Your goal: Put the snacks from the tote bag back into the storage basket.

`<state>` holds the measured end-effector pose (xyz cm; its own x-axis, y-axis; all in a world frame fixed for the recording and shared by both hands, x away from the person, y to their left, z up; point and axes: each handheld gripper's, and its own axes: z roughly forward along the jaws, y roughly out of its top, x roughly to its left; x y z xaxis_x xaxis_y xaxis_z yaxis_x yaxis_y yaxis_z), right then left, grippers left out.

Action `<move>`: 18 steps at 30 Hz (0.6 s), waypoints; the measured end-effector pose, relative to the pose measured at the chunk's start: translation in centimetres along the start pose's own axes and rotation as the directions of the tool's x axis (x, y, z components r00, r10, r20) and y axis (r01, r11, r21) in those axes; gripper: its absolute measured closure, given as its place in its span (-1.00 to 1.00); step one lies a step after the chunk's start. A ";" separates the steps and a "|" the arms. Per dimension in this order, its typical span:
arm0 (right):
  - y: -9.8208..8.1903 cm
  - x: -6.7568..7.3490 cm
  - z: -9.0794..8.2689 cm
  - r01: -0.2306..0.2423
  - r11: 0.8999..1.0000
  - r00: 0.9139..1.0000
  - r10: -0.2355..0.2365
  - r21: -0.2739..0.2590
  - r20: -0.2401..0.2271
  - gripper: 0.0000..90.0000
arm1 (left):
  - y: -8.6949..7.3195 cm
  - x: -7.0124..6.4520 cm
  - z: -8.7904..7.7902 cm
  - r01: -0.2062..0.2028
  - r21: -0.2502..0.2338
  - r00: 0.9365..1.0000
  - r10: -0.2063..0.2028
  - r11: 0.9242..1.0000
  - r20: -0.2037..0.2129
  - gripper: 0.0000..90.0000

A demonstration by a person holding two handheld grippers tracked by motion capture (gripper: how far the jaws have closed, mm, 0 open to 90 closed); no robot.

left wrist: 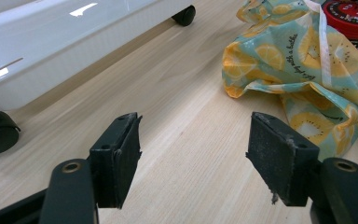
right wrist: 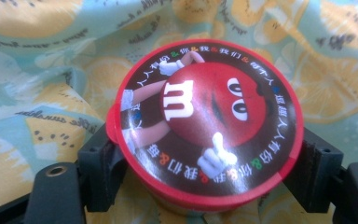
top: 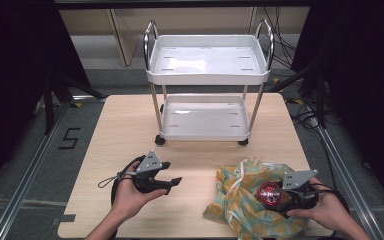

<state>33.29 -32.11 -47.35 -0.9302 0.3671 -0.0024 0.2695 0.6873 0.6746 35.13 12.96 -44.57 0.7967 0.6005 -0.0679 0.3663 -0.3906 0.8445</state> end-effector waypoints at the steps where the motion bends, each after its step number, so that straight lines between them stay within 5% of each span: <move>1: 0.1 0.1 -0.1 -0.020 1.000 1.000 0.020 0.000 0.001 -0.42 | 0.0 0.0 0.0 0.001 0.000 1.000 -0.001 1.000 0.000 -0.25; 3: 0.4 -0.1 -0.3 0.020 1.000 1.000 -0.020 -0.009 0.004 -0.42 | 0.0 0.0 0.0 -0.002 0.003 1.000 0.002 1.000 -0.002 -0.25; 10: 1.0 0.0 -0.9 0.003 1.000 1.000 -0.003 -0.016 0.005 -0.42 | 0.0 0.1 -0.1 -0.013 -0.012 1.000 0.013 1.000 -0.006 -0.25; 16: 1.8 -0.2 -1.7 0.033 0.999 0.999 -0.032 -0.040 0.014 -0.42 | 0.0 0.2 -0.1 -0.021 -0.006 1.000 0.021 1.000 -0.005 -0.25; 18: 2.0 -0.1 -2.1 0.016 0.999 1.000 -0.015 -0.040 0.016 -0.42 | 0.0 0.0 -0.1 0.003 -0.004 1.000 -0.003 1.000 0.000 -0.25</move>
<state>33.44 -32.05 -44.46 -0.9301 0.3664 -0.0247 0.2442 0.6673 0.7036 35.09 13.08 -44.51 0.7957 0.6015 -0.0705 0.3666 -0.3858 0.8466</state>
